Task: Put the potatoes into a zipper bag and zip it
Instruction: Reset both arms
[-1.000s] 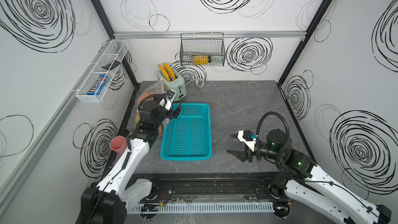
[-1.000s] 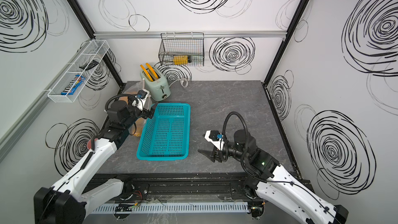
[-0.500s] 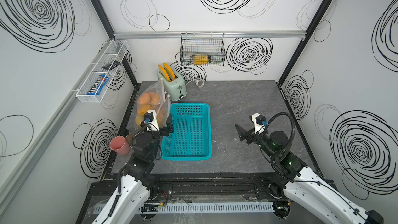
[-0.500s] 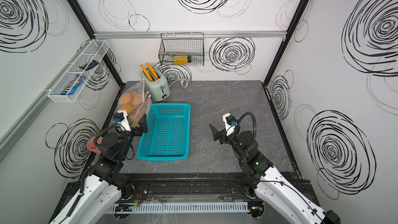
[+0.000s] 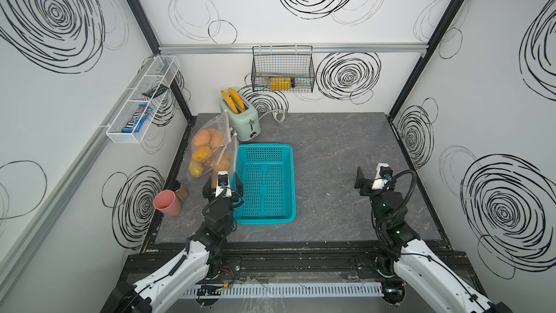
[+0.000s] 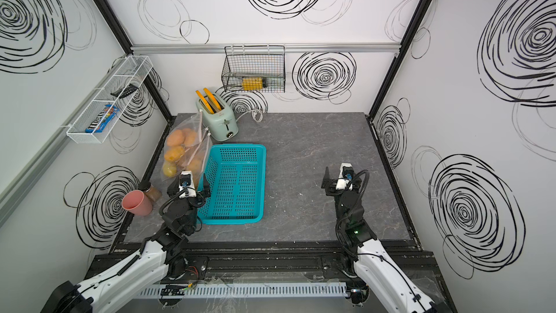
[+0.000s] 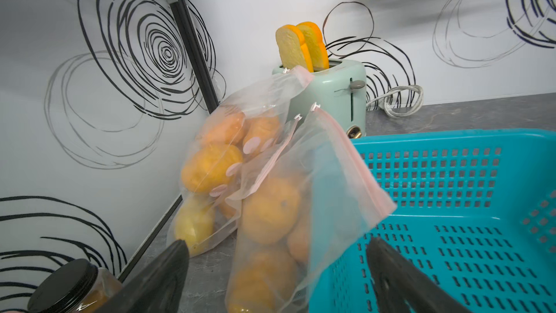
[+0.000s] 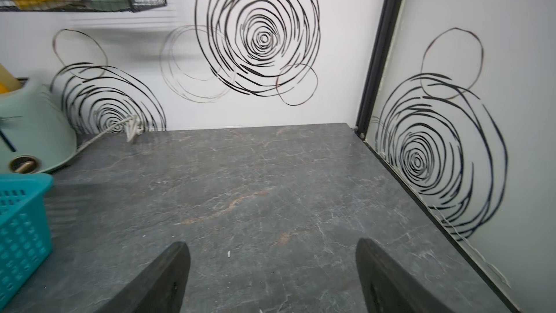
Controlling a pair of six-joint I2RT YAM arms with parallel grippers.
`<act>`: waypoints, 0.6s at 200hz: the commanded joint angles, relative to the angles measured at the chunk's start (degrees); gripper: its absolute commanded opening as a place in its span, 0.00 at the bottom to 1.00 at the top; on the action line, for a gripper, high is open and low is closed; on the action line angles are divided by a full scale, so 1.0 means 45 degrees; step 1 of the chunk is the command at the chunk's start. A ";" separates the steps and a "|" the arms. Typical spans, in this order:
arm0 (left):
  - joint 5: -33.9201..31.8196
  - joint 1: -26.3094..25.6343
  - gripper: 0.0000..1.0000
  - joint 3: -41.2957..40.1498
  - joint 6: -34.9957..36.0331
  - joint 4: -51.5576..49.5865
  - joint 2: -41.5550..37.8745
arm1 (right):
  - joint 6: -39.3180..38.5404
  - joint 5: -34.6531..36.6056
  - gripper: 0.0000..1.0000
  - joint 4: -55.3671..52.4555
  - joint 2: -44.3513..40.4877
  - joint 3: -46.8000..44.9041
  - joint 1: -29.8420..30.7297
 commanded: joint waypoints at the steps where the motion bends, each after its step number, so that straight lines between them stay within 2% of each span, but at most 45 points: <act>1: 0.0572 0.0849 0.96 -0.0531 0.0176 0.2866 0.0599 | 0.0506 0.0608 0.90 0.1657 0.1221 -0.0014 -0.0498; 18: 0.1677 0.1896 0.96 -0.0919 -0.0157 0.3811 0.1349 | 0.0693 0.1380 0.91 0.1597 0.2249 0.0248 -0.0635; 32: 0.1595 0.2244 0.96 -0.0664 -0.0345 0.3718 0.1816 | 0.0656 0.1300 0.91 0.2441 0.3157 0.0056 -0.0872; 56: 0.3069 0.3218 0.96 -0.0391 -0.0665 0.4226 0.2658 | 0.0588 0.0972 0.91 0.4398 0.4901 -0.0388 -0.1552; 63: 0.3517 0.3576 0.96 -0.0315 -0.0843 0.4517 0.2973 | 0.0662 0.1106 0.91 0.4200 0.5183 -0.0123 -0.1570; 104: 0.5809 0.5395 0.96 0.0230 -0.1767 0.5528 0.4693 | 0.0158 -0.0112 0.90 0.6114 0.6555 -0.0002 -0.2474; 120: 0.6681 0.5864 0.96 0.0516 -0.1864 0.5711 0.5233 | 0.0116 -0.0697 0.88 0.6139 0.6834 0.0161 -0.3023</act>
